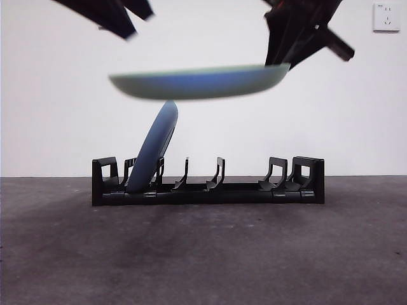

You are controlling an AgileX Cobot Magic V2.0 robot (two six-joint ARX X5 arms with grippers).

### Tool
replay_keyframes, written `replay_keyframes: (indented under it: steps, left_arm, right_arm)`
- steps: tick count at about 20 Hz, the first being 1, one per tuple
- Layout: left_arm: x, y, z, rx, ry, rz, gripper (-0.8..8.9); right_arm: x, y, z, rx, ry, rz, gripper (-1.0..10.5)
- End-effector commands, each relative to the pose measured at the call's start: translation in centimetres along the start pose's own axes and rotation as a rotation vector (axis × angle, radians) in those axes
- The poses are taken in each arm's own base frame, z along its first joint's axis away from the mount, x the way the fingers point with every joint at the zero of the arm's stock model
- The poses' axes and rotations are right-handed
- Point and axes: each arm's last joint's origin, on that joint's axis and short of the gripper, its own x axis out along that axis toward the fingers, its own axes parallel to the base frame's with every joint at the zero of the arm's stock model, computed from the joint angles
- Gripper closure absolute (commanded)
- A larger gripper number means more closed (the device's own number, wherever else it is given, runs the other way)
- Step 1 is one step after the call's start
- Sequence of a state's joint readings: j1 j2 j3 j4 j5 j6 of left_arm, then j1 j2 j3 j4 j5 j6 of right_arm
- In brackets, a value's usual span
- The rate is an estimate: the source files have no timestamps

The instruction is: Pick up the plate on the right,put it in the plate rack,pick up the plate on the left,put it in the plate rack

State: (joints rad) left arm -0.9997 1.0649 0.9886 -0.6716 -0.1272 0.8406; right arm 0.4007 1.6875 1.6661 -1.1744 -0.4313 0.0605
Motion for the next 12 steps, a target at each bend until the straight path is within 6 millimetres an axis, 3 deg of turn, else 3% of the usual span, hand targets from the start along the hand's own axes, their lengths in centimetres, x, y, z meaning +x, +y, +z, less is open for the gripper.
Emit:
replay_keyframes:
  steps: [1, 8, 12]
  left_arm:
    - [1.3, -0.4, 0.5, 0.077, 0.035, -0.002, 4.63]
    - [2.8, -0.3, 1.3, 0.090, 0.059, 0.044, 4.79]
    - [2.8, -0.2, 1.5, 0.082, 0.043, 0.062, 7.02]
  right_arm:
    - [-1.0, -0.1, -0.5, 0.011, -0.009, 0.018, 9.6]
    - [-2.4, 0.3, -1.3, 0.006, -0.018, 0.022, 9.6]
    - [-2.5, 0.4, -1.5, 0.009, -0.008, 0.047, 9.6]
